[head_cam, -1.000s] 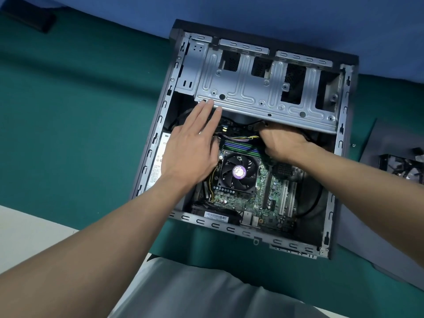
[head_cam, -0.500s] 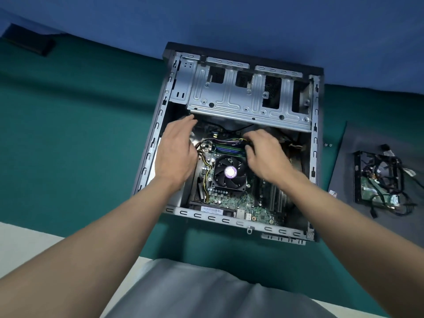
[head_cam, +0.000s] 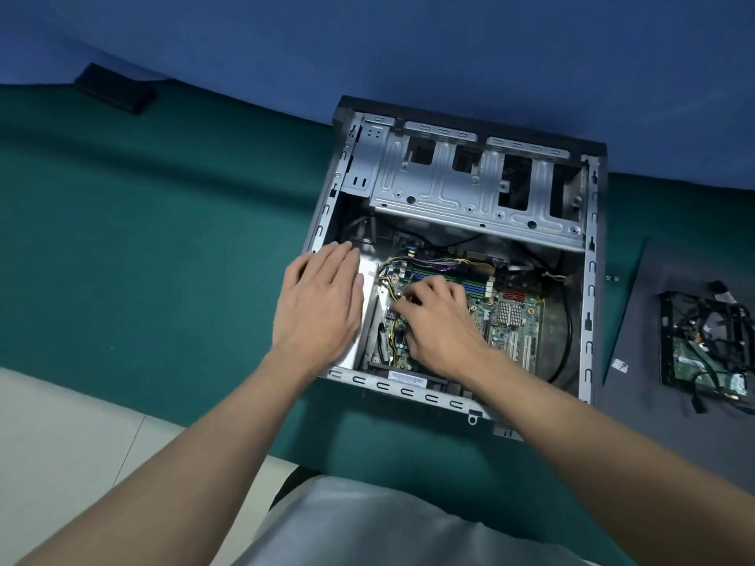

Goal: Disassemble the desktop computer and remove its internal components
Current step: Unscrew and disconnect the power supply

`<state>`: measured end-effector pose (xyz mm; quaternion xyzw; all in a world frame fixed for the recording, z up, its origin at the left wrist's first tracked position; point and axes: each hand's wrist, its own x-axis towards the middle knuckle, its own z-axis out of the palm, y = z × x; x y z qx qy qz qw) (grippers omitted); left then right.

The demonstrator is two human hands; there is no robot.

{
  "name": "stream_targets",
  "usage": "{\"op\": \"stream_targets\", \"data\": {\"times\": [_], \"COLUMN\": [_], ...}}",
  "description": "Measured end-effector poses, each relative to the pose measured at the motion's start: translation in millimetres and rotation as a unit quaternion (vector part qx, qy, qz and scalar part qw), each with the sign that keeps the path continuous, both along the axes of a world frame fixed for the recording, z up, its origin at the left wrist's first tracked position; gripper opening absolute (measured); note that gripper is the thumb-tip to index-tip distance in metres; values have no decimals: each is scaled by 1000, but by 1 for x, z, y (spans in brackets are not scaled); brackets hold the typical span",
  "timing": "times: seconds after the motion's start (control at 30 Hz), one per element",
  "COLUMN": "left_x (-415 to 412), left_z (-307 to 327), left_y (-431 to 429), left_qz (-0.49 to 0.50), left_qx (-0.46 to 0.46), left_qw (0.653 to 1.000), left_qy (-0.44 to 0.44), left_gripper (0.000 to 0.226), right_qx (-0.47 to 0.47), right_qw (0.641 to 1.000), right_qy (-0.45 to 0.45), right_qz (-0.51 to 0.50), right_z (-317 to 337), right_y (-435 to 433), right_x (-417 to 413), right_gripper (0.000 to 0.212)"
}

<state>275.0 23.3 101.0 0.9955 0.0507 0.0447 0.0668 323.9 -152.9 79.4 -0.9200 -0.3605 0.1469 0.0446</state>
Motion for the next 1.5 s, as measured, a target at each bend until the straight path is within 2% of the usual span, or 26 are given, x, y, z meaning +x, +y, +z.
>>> {"op": "stream_targets", "data": {"times": [0.13,0.27,0.33,0.43,0.57,0.67,0.83,1.2,1.4,1.5], "left_x": [1,1,2,3,3,4,4,4,4,4], "left_z": [2,2,2,2,3,4,4,5,6,6], "left_y": [-2,-3,-4,-5,-6,-5,-5,-6,-6,-7], "left_qz": [7,6,7,8,9,11,10,10,10,10], "left_qx": [0,3,6,11,14,15,18,8,9,8], "left_qw": [1000,1000,1000,1000,1000,1000,1000,1000,1000,1000], "left_qy": [-6,-12,-12,-14,-12,-6,-7,-10,-10,-14], "left_gripper": [38,36,34,32,32,34,34,33,32,31], "right_qx": [-18,23,28,7,58,-6,-76,-70,-38,-41], "right_qw": [999,994,989,976,948,937,909,873,887,887], "right_qy": [13,97,113,43,-5,-6,-17,-41,-35,-46], "right_qz": [40,45,88,215,313,349,410,480,459,458], "right_z": [-3,-1,1,2,1,-8,-22,-30,-29,-31], "right_y": [-1,-7,-8,-5,2,4,1,6,11,7], "right_x": [1,20,27,27,22,20,16,24,28,19], "right_gripper": [43,28,26,31,7,16,16,29,34,30]}}
